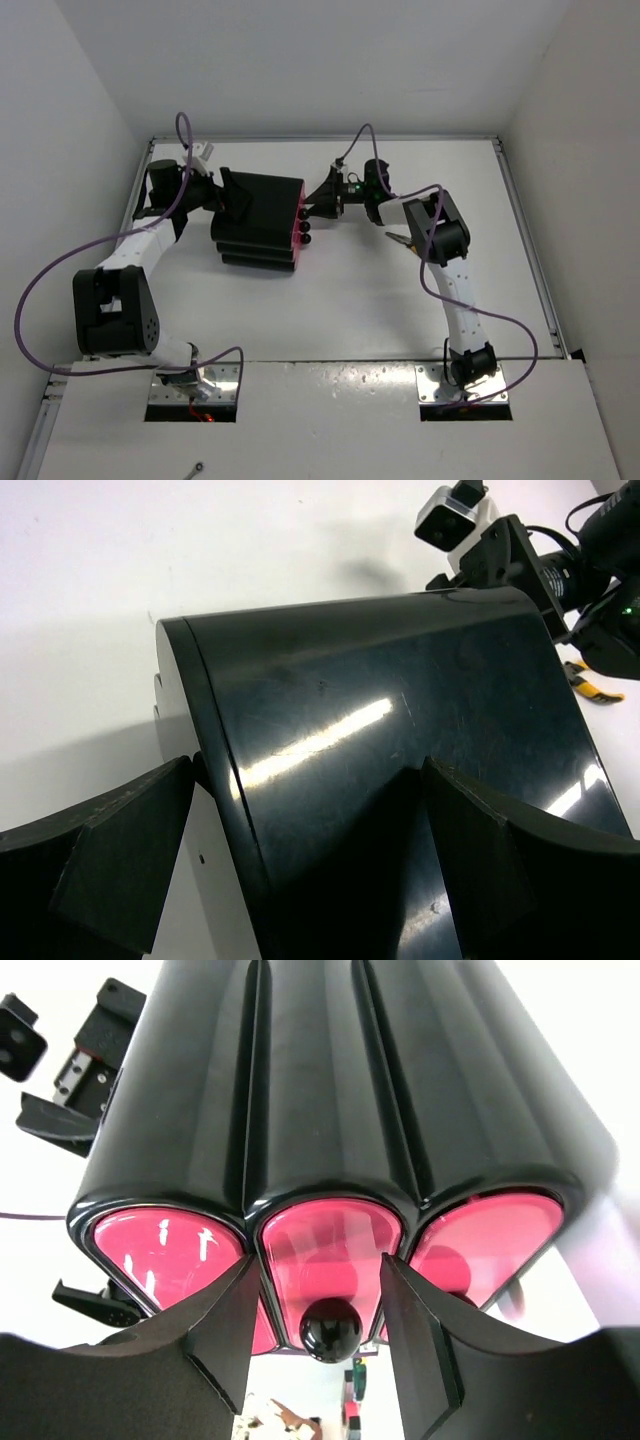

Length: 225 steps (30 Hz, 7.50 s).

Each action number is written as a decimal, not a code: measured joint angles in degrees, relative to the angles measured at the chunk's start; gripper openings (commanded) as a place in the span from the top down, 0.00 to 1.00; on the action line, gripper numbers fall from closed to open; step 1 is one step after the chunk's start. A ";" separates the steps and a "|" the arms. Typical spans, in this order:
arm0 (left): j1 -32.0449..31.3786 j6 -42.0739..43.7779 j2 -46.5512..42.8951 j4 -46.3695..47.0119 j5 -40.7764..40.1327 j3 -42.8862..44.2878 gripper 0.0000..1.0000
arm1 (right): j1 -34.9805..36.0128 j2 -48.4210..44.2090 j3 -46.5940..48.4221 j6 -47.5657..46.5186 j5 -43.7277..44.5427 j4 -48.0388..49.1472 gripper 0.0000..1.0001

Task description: Sort the tools into containers

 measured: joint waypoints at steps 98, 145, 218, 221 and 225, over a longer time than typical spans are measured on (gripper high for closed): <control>0.04 -4.70 3.06 -2.73 -0.48 2.80 0.00 | -9.38 -24.39 -23.30 -29.03 -10.58 -27.67 0.96; 0.04 -4.76 3.54 -2.08 -0.15 2.80 0.00 | -13.25 -26.18 -20.61 -50.12 -9.57 -50.56 0.60; 0.04 -5.27 4.42 -1.66 0.20 3.34 0.00 | -24.98 -36.92 -17.51 -126.53 49.81 -87.10 0.59; 0.04 -5.33 4.42 -1.60 0.17 3.34 0.00 | -24.46 -36.28 -17.51 -127.12 49.79 -87.10 0.59; 0.04 -5.44 4.94 -1.53 0.28 3.54 0.00 | -23.74 -36.13 -17.51 -127.71 49.81 -86.88 0.59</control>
